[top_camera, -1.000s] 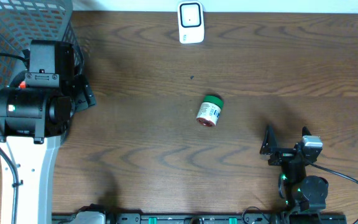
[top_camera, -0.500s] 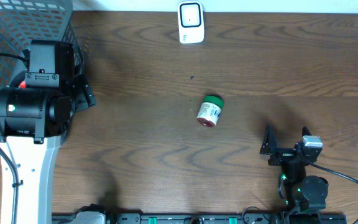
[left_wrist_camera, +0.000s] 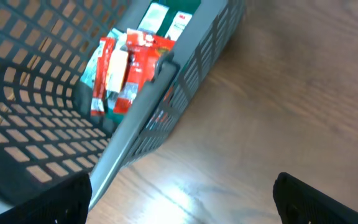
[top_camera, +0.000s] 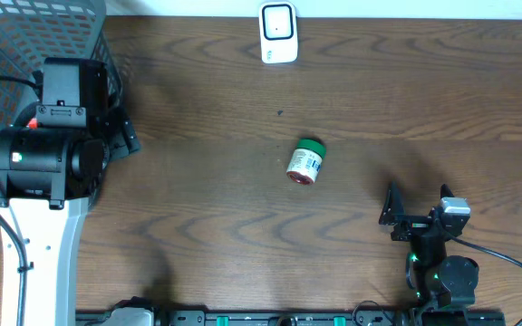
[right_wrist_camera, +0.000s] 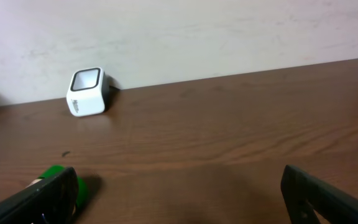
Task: Scan the item barcode
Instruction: 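Move the left gripper back over the basket, then reach into the basket and grasp the white Kleenex pack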
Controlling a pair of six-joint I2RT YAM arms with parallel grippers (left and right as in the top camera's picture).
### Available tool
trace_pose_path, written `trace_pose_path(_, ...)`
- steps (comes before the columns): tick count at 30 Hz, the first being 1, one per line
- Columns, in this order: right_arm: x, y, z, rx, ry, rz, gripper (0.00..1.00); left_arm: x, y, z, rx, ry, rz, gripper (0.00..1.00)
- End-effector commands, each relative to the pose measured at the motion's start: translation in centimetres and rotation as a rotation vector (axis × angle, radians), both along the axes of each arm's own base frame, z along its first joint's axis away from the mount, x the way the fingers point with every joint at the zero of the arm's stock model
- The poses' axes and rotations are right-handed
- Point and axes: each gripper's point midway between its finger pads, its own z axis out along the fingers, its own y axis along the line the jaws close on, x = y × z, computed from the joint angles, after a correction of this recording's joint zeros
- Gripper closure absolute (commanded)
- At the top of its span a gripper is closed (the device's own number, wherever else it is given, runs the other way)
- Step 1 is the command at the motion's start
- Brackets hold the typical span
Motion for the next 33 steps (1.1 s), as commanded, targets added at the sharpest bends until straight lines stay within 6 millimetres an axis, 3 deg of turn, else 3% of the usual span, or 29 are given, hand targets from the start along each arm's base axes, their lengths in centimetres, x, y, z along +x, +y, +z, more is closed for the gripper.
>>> trace_pose_path(1, 0.0, -0.2, -0.1, -0.011, 0.001, -0.005, 0.01, 0.2, 0.2, 0.7, -0.003, -0.028, 0.013, 0.07)
trace_pose_path(7, 0.0, -0.2, -0.1, -0.011, 0.001, -0.005, 0.01, 1.7, 0.0, 1.7, -0.009, -0.103, 0.013, 0.07)
trace_pose_path(10, 0.0, -0.2, -0.1, -0.011, 0.001, -0.005, 0.01, 2.8, -1.1, 2.0, -0.067, -0.146, -0.024, 0.07)
trace_pose_path(27, 0.0, -0.2, -0.1, -0.011, 0.001, -0.005, 0.01, 4.5, -1.3, 3.4, -0.08, -0.242, -0.029, 0.08)
trace_pose_path(33, 0.0, -0.2, -0.1, -0.011, 0.001, -0.005, 0.01, 4.0, 0.9, 5.7, -0.056, -0.29, 0.014, 0.13)
